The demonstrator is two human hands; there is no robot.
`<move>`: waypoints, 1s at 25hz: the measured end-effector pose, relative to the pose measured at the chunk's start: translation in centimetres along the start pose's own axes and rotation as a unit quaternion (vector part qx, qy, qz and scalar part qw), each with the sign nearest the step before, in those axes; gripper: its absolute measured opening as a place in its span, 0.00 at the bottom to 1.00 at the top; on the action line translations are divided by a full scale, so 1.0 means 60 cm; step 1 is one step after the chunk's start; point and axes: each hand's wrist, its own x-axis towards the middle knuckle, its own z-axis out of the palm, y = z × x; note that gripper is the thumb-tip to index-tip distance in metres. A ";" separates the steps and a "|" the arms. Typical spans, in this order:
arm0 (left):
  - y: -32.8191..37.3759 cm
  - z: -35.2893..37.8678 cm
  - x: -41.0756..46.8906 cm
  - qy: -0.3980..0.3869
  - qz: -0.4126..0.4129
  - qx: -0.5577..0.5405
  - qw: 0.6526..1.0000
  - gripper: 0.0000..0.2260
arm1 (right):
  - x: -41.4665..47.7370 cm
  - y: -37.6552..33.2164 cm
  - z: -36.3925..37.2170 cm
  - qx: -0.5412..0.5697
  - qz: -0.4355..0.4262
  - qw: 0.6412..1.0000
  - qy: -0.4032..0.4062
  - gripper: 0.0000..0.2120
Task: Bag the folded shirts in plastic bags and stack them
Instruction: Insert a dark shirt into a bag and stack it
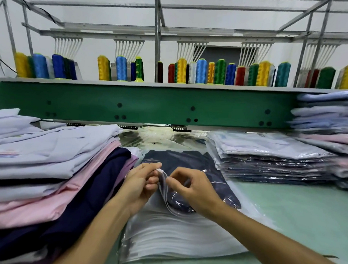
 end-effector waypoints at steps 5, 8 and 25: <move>-0.011 0.005 -0.006 -0.031 0.008 0.029 0.999 0.12 | -0.001 -0.004 0.001 -0.166 -0.074 0.981 0.070 0.10; -0.014 0.008 -0.010 -0.038 0.015 0.037 0.998 0.13 | -0.002 -0.006 0.004 -0.236 -0.122 0.959 0.096 0.07; 0.010 -0.012 0.014 0.101 0.132 -0.117 0.979 0.12 | 0.012 0.034 -0.097 -0.277 -0.045 0.960 0.013 0.09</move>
